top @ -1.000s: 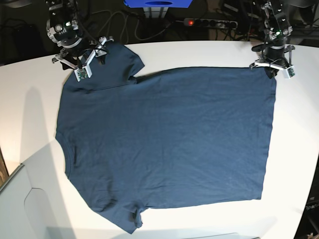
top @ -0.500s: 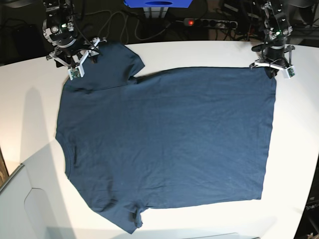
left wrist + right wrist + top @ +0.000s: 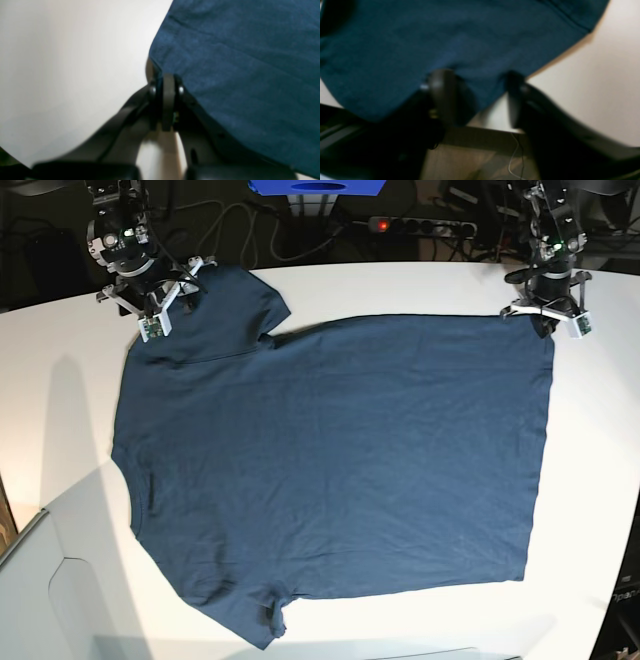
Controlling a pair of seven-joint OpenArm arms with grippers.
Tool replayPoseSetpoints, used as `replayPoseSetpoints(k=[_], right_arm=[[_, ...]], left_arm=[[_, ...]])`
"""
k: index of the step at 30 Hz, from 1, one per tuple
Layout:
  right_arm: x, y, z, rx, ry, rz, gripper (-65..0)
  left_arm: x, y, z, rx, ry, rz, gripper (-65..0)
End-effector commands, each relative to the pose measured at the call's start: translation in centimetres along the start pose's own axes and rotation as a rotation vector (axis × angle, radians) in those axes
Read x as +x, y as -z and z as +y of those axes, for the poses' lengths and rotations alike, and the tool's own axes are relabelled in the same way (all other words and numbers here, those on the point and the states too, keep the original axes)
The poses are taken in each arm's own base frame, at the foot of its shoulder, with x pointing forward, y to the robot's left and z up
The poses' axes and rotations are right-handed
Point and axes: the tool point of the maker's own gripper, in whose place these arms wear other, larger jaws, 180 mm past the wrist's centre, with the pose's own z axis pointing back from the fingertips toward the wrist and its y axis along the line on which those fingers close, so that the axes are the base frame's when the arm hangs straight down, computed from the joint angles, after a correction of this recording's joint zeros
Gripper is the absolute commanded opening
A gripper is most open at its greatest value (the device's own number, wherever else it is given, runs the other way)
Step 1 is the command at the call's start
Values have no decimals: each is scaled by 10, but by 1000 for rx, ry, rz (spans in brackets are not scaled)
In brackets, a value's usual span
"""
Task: Fold the T-shirt properly
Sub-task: 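Close both grippers on the shirt's shoulder edges, then lift the shoulder edge with both grippers and fold it over the shirt body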
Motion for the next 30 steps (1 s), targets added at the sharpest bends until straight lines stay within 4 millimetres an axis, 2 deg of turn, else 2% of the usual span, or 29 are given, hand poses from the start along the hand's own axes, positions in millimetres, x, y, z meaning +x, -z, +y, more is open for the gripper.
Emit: replayPoseSetpoints(k=[1, 8, 13, 19, 23, 30], right_arm=[[-8, -2, -5, -12, -25, 34, -445], [-9, -2, -6, -13, -24, 37, -650], [-6, -3, -6, -13, -26, 27, -650], [-2, -6, -5, -14, -29, 15, -650], [5, -19, 0, -8, -43, -15, -650], [3, -37, 8, 3, -53, -26, -650]], left_arm=[[-3, -3, 4, 8, 7, 14, -650], [-2, -4, 4, 7, 8, 11, -650], [-1, -5, 5, 7, 14, 9, -650], [16, -16, 2, -1, 38, -36, -650], [28, -28, 5, 7, 56, -69, -650], [25, -45, 5, 1, 93, -63, -650]])
